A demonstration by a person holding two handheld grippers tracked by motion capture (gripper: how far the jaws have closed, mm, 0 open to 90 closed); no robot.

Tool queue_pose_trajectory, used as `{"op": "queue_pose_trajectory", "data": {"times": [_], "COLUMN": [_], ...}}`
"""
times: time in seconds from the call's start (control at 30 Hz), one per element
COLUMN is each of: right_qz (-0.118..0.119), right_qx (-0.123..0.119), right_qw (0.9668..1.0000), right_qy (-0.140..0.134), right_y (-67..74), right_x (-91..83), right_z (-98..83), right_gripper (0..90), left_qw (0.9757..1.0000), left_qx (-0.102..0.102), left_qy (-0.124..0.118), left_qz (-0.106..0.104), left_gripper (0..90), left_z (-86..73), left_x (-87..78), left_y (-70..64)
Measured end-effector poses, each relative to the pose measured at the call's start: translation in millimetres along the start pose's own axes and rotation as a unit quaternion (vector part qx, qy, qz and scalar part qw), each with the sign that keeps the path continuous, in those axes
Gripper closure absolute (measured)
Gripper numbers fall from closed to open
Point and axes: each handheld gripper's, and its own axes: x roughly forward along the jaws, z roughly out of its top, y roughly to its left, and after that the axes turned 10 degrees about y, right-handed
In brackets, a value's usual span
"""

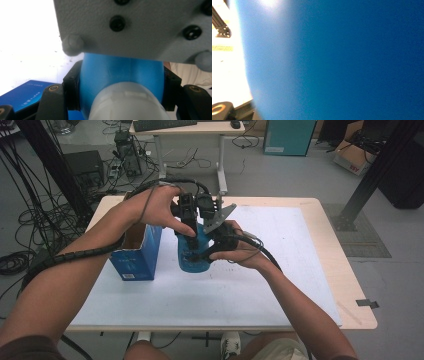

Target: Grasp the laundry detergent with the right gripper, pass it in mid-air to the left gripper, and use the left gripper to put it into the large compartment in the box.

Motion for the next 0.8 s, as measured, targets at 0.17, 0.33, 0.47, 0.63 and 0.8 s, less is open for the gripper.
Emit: {"op": "queue_pose_trajectory", "data": {"times": [0.17, 0.33, 0.47, 0.63, 0.8], "right_qz": [-0.001, -0.001, -0.002, -0.003, -0.006], "right_qx": [-0.001, -0.002, -0.002, 0.000, 0.000], "right_qw": [1.0000, 1.0000, 1.0000, 1.0000, 1.0000], "right_qy": [0.002, 0.001, 0.000, -0.003, -0.006], "right_y": [0.5, 0.3, 0.0, -0.3, -1.0], "right_x": [1.3, 1.8, 1.6, 0.8, 0.0], "right_z": [0.0, 0.2, 0.2, 0.3, -0.2], "right_gripper": [41.9, 41.8, 41.7, 41.2, 40.0], "left_qw": [1.0000, 1.0000, 1.0000, 0.9999, 0.9999], "left_qx": [-0.003, -0.004, -0.002, -0.010, -0.007], "left_qy": [-0.004, -0.005, 0.000, 0.003, 0.003], "left_qz": [0.001, 0.000, -0.007, -0.007, -0.007], "left_gripper": [37.2, 37.2, 37.2, 37.2, 37.2], "left_z": [-1.1, -1.7, -2.0, -2.7, -2.4], "left_x": [1.9, 1.9, 0.3, 0.8, 0.8], "left_y": [-0.6, -0.6, 0.6, 1.2, 1.6]}}
